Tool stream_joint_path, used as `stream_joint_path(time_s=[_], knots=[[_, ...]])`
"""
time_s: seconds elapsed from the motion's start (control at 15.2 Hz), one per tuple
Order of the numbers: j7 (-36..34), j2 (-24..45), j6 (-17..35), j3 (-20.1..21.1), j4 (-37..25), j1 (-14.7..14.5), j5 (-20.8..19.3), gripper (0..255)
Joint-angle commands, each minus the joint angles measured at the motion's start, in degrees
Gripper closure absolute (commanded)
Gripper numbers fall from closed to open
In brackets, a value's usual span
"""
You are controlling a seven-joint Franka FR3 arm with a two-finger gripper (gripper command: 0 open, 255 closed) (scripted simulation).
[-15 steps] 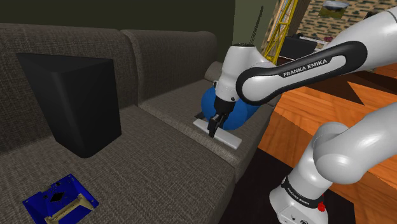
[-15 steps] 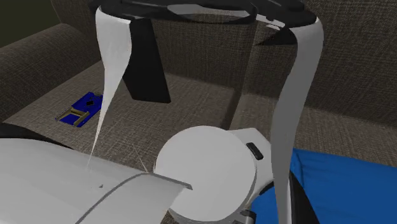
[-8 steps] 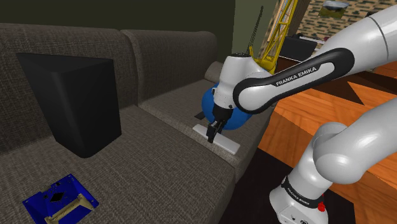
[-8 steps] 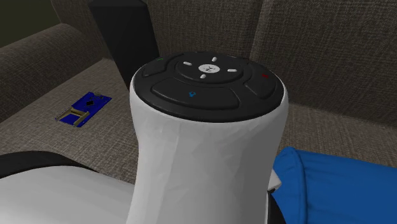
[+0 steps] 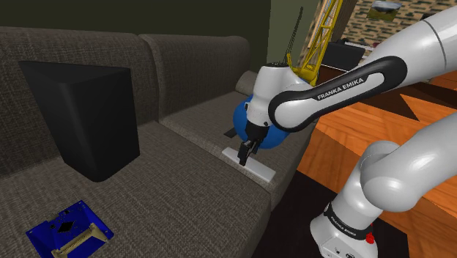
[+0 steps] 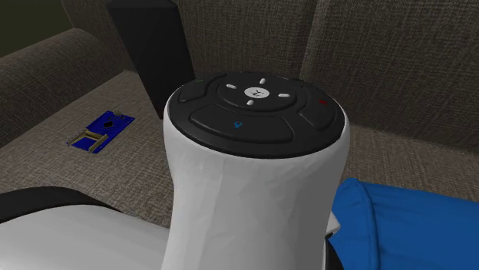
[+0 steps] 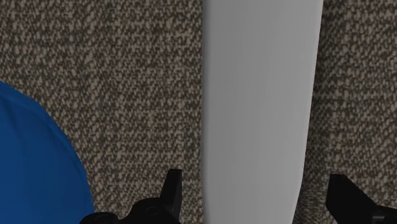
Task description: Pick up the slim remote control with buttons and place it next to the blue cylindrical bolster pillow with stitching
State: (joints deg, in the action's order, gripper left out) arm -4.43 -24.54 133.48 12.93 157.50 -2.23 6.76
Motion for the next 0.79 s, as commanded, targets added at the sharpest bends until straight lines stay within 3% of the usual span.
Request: stream_joint_path(time_s=[0.0,0.13,0.4,0.73], knots=[[0.0,0.0,0.0,0.0,0.1,0.0,0.0,0],[0.1,0.3,0.1,-0.1,-0.1,0.2,-0.1,0],[0.3,-4.9,-9.1,-1.0,-4.1,0.0,-0.2,0],[0.3,-4.9,-9.1,-1.0,-4.1,0.0,-0.2,0]])
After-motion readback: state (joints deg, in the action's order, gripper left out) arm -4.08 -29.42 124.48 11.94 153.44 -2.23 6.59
